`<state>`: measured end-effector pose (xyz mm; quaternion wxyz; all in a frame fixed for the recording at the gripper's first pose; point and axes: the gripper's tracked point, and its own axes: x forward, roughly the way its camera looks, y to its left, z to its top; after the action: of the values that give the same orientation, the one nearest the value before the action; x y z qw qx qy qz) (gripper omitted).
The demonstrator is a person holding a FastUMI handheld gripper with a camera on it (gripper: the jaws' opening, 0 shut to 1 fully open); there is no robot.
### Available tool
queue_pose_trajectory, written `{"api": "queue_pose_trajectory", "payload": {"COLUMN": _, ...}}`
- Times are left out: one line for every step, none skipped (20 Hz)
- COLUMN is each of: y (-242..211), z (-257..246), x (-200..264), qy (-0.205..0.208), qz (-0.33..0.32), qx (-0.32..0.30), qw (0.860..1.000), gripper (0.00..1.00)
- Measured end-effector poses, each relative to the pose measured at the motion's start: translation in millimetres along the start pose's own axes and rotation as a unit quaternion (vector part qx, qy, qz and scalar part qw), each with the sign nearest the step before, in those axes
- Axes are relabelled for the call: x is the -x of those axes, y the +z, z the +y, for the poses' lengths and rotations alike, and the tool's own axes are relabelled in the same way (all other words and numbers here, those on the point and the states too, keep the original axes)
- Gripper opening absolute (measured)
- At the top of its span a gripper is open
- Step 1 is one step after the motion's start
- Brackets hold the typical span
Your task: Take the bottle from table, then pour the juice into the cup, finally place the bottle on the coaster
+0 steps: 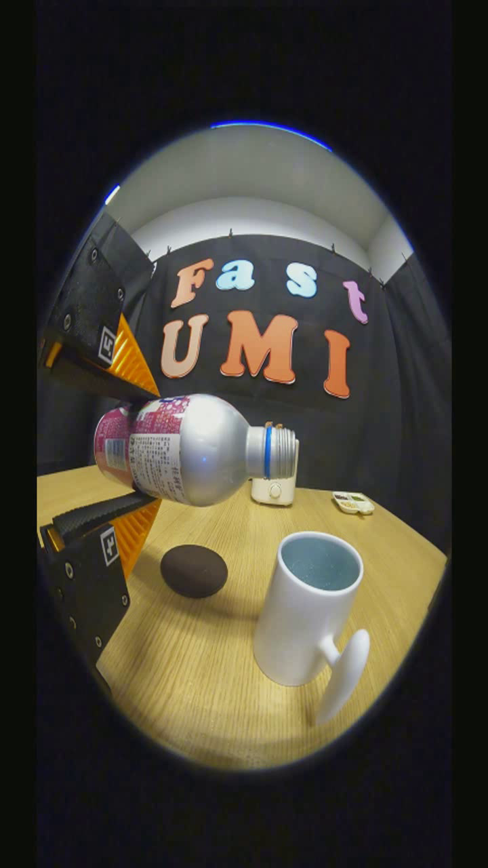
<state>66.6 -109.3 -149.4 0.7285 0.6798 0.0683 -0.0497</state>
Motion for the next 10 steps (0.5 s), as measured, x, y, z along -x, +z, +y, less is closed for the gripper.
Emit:
{"api": "queue_pose_trajectory", "payload": {"y": 1.5, "z": 2.0, "x": -0.1, "qy": 0.005, "qz": -0.003, "qx": -0.018, "qw": 1.0, "gripper": 0.71}}
{"api": "queue_pose_trajectory", "payload": {"y": 2.3, "z": 5.0, "x": 2.1, "qy": 0.011, "qz": -0.005, "qx": -0.038, "qw": 0.999, "gripper": 0.71}}
{"api": "queue_pose_trajectory", "payload": {"y": 3.4, "z": 5.2, "x": 3.5, "qy": 0.013, "qz": -0.006, "qx": -0.053, "qw": 0.998, "gripper": 0.71}}
{"api": "queue_pose_trajectory", "payload": {"y": 2.7, "z": 3.4, "x": 3.6, "qy": 0.012, "qz": -0.006, "qx": -0.061, "qw": 0.998, "gripper": 0.71}}
{"api": "queue_pose_trajectory", "payload": {"y": 1.7, "z": 2.0, "x": 2.4, "qy": 0.009, "qz": -0.004, "qx": -0.067, "qw": 0.998, "gripper": 0.71}}
{"api": "queue_pose_trajectory", "payload": {"y": 0.3, "z": 2.1, "x": 2.1, "qy": 0.007, "qz": -0.003, "qx": -0.074, "qw": 0.997, "gripper": 0.71}}
{"api": "queue_pose_trajectory", "payload": {"y": -0.2, "z": 3.7, "x": 1.7, "qy": 0.007, "qz": -0.001, "qx": -0.08, "qw": 0.997, "gripper": 0.71}}
{"api": "queue_pose_trajectory", "payload": {"y": 1.1, "z": 4.7, "x": 1.4, "qy": 0.007, "qz": 0.0, "qx": -0.087, "qw": 0.996, "gripper": 0.71}}
{"api": "queue_pose_trajectory", "payload": {"y": 2.8, "z": 5.8, "x": 1.2, "qy": 0.009, "qz": 0.0, "qx": -0.094, "qw": 0.995, "gripper": 0.71}}
{"api": "queue_pose_trajectory", "payload": {"y": 4.5, "z": 8.0, "x": 0.7, "qy": 0.01, "qz": -0.001, "qx": -0.103, "qw": 0.995, "gripper": 0.71}}
